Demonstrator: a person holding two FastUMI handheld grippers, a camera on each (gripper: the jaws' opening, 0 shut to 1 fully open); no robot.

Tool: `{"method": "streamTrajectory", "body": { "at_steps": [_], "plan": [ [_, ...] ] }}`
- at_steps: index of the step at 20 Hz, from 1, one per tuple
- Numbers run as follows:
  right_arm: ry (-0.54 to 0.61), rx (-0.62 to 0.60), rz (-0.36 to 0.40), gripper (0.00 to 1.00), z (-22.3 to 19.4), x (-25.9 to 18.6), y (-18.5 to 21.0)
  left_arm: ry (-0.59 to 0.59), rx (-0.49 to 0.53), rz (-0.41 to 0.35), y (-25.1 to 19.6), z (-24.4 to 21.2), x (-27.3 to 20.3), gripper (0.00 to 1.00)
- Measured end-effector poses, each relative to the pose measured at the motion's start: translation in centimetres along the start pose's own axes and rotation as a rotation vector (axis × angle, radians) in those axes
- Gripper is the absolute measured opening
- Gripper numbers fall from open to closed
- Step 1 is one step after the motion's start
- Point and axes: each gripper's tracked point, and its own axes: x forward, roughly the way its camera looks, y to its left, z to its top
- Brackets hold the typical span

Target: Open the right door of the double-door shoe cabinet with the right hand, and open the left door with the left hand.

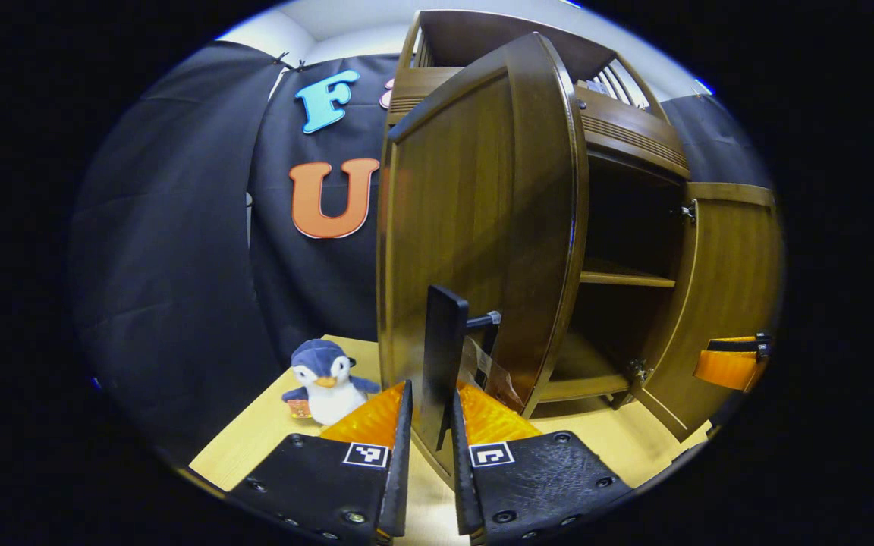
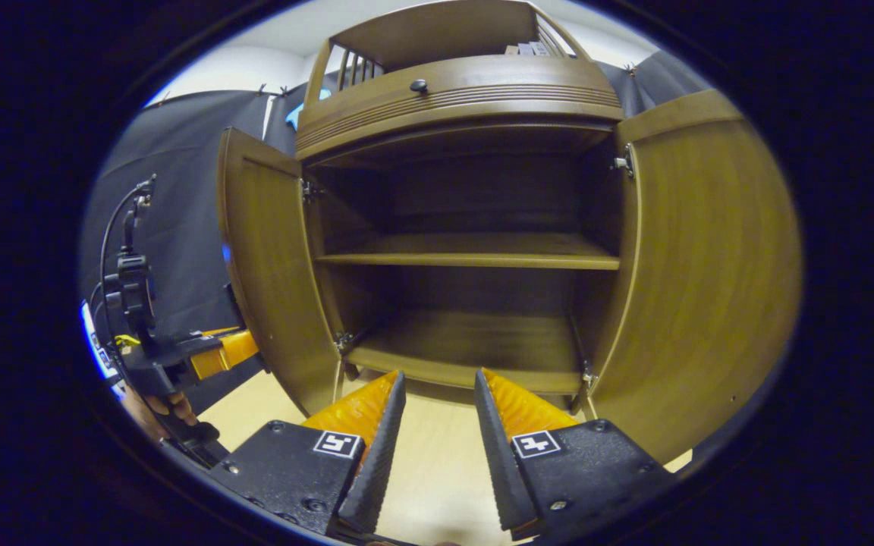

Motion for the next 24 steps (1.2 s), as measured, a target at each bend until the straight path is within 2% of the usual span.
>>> {"method": "streamTrajectory", "body": {
  "at_steps": [4, 11, 12, 13, 14, 16, 20, 24],
  "plan": [
    [-0.001, -0.003, 0.012, 0.60, 0.1, 0.3, 0.8, -0.010, 0.003, 0.006, 0.6, 0.2, -0.7, 0.24],
    [-0.002, -0.011, 0.015, 0.60, 0.1, 0.8, 1.4, -0.014, -0.021, 0.070, 2.2, 0.4, -1.0, 0.24],
    [-0.001, -0.012, 0.014, 0.60, 0.1, 0.8, 1.4, -0.012, -0.020, 0.089, 2.4, 0.4, -0.9, 0.33],
    [0.001, -0.012, 0.017, 0.60, 0.1, 0.8, 1.5, -0.009, -0.028, 0.101, 2.4, 0.3, -0.8, 0.24],
    [0.001, -0.014, 0.016, 0.59, 0.1, 0.9, 1.5, -0.013, -0.035, 0.113, 2.3, 0.6, -1.0, 0.24],
    [0.003, -0.018, 0.018, 0.59, 0.1, 1.0, 1.7, -0.014, -0.046, 0.121, 2.4, 0.2, -0.6, 0.18],
    [0.001, -0.023, 0.026, 0.61, 0.4, 1.2, 2.2, -0.009, -0.028, 0.100, 2.4, 0.3, -1.0, 0.19],
    [0.000, -0.024, 0.033, 0.59, 0.4, 1.6, 2.6, 0.007, -0.025, 0.127, 3.2, 0.0, -1.3, 0.18]
  ]
}}
